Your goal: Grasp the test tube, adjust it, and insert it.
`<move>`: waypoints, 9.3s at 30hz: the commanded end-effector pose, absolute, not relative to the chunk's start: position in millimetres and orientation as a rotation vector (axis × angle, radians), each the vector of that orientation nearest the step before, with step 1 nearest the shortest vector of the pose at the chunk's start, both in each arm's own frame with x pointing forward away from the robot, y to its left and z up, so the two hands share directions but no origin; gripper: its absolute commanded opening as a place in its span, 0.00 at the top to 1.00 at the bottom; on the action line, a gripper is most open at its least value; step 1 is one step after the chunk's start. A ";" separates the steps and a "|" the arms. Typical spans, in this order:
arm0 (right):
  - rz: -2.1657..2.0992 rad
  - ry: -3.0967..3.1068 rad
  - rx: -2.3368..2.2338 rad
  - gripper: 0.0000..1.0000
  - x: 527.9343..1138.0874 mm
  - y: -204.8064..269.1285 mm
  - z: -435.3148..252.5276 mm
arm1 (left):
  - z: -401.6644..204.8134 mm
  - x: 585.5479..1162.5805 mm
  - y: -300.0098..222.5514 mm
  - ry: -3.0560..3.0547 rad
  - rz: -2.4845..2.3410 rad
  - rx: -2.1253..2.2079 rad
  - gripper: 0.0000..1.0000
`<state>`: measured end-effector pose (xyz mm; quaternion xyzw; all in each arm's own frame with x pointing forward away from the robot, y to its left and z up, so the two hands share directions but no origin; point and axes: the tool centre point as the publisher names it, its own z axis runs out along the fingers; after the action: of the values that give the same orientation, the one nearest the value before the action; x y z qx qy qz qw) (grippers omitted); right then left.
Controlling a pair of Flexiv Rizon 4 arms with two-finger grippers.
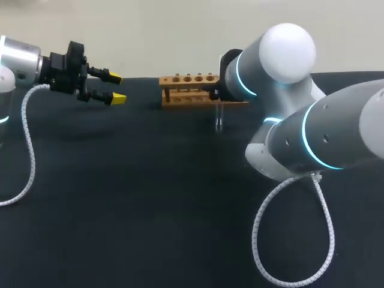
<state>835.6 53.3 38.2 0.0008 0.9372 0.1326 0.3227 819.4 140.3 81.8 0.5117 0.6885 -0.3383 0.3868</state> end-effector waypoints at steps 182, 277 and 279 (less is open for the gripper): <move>0.074 2.199 0.027 1.00 828.1 54.7 67.8 | 80.9 817.2 140.6 1.748 -0.855 1.299 0.00; 0.174 2.105 0.326 1.00 789.3 43.5 109.6 | 80.9 817.2 140.6 1.748 -0.855 1.299 0.00; 0.176 2.101 0.330 1.00 787.2 42.8 114.3 | 80.9 817.2 140.6 1.748 -0.855 1.299 0.00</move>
<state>794.9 45.8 111.4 0.1329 0.8810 0.0737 0.4481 819.4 140.3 81.8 0.5117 0.6885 -0.3383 0.3868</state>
